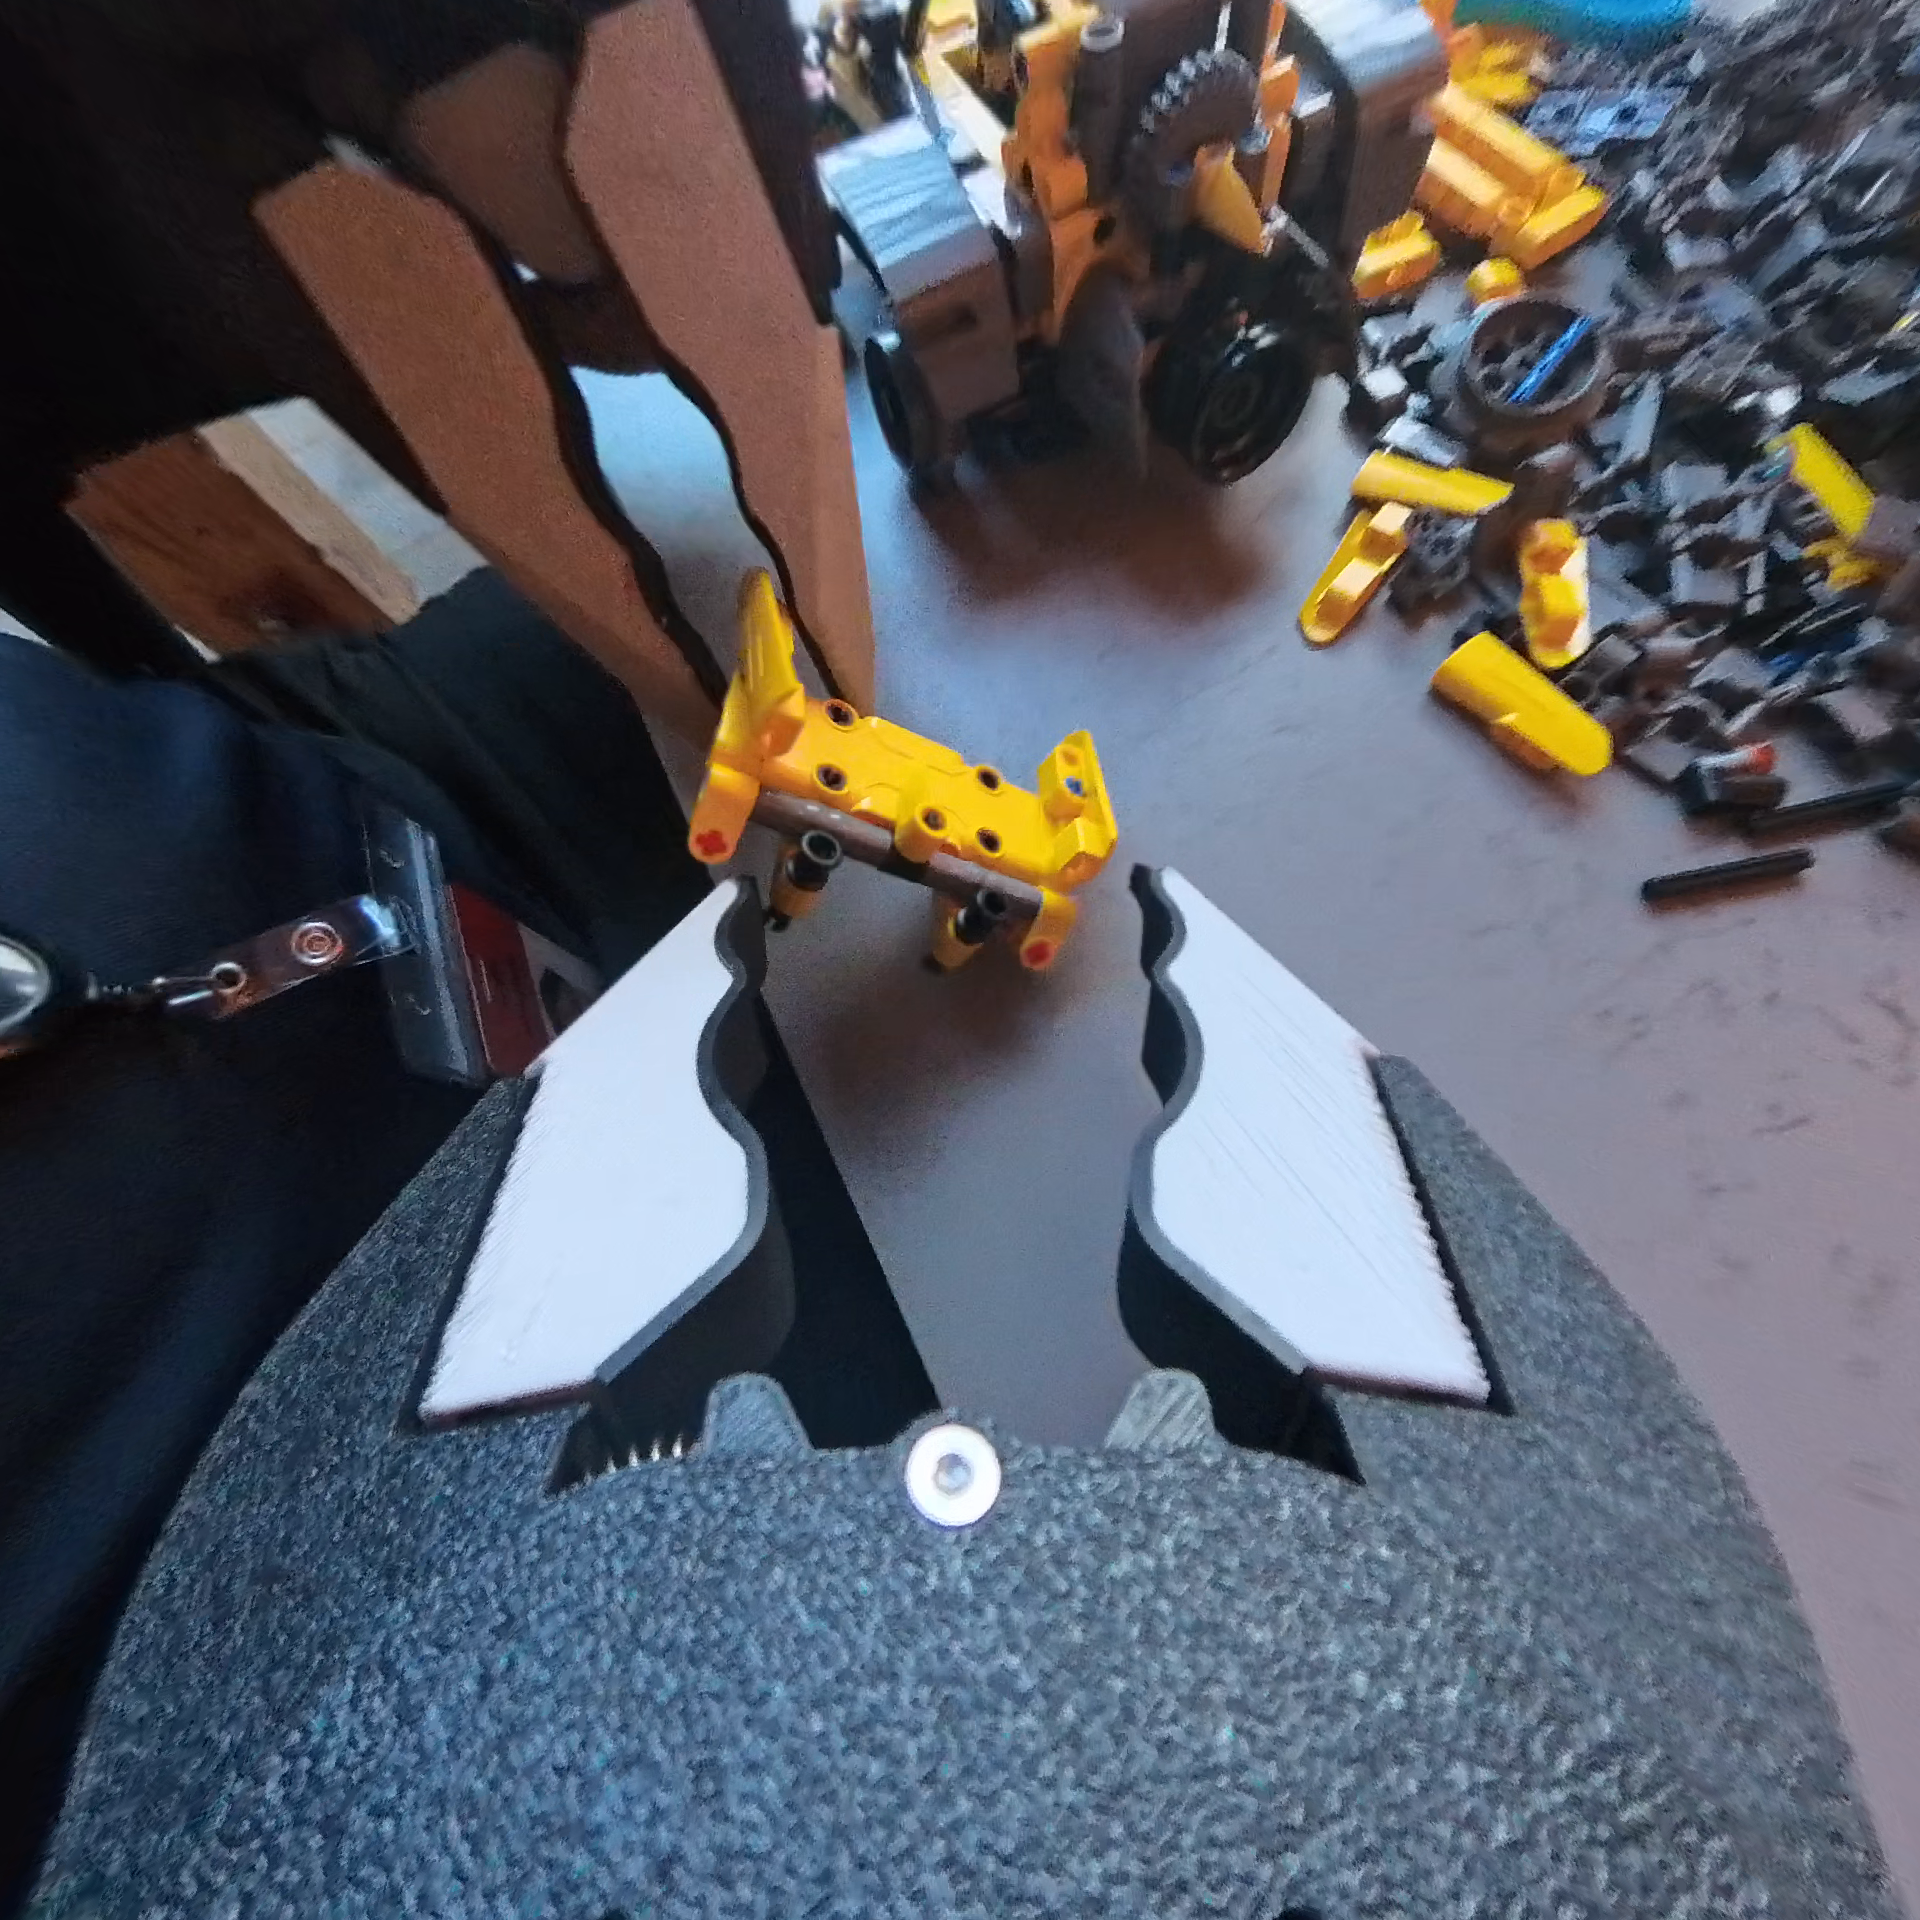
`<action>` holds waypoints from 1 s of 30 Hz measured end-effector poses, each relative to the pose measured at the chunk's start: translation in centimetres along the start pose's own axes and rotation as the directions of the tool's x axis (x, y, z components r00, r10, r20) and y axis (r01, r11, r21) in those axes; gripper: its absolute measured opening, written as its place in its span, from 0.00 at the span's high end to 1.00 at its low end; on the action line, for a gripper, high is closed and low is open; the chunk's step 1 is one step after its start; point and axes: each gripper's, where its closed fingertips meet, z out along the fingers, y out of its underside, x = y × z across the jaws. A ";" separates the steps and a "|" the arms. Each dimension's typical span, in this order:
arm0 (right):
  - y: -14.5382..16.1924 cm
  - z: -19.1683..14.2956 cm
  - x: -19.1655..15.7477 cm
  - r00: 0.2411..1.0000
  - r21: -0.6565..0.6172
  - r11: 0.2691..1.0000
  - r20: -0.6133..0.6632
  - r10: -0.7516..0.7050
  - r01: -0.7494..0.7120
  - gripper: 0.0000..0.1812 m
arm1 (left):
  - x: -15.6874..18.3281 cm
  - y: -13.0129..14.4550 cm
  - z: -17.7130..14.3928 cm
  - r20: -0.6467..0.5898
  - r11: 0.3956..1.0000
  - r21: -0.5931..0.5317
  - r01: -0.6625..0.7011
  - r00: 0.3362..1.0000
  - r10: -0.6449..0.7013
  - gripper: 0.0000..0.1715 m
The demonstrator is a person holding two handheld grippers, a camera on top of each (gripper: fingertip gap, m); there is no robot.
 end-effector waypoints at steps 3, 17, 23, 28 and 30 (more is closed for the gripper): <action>-1.5 -1.3 -0.2 0.990 0.008 0.993 -0.071 -0.121 0.122 0.60 | 0.2 -1.0 -0.6 -0.111 0.995 -0.001 0.101 0.989 -0.101 0.91; -4.5 -1.4 -3.5 0.792 -0.174 0.804 -0.149 -0.592 0.568 0.76 | -0.1 -0.6 -0.3 -0.123 0.967 -0.166 0.196 0.968 -0.217 0.91; -4.1 -0.4 -1.3 0.837 -0.229 0.860 -0.218 -0.501 0.455 0.75 | -0.4 -0.7 -0.6 -0.071 0.967 -0.175 0.186 0.977 -0.200 0.92; -2.8 -1.3 -0.9 0.828 -0.296 0.842 -0.214 -0.519 0.451 0.80 | -0.5 -0.1 -0.6 -0.068 0.963 -0.188 0.192 0.976 -0.207 0.96; -3.0 -1.5 -1.4 0.834 -0.272 0.845 -0.194 -0.516 0.460 0.80 | -0.6 -0.3 -0.6 -0.068 0.968 -0.172 0.183 0.978 -0.197 0.96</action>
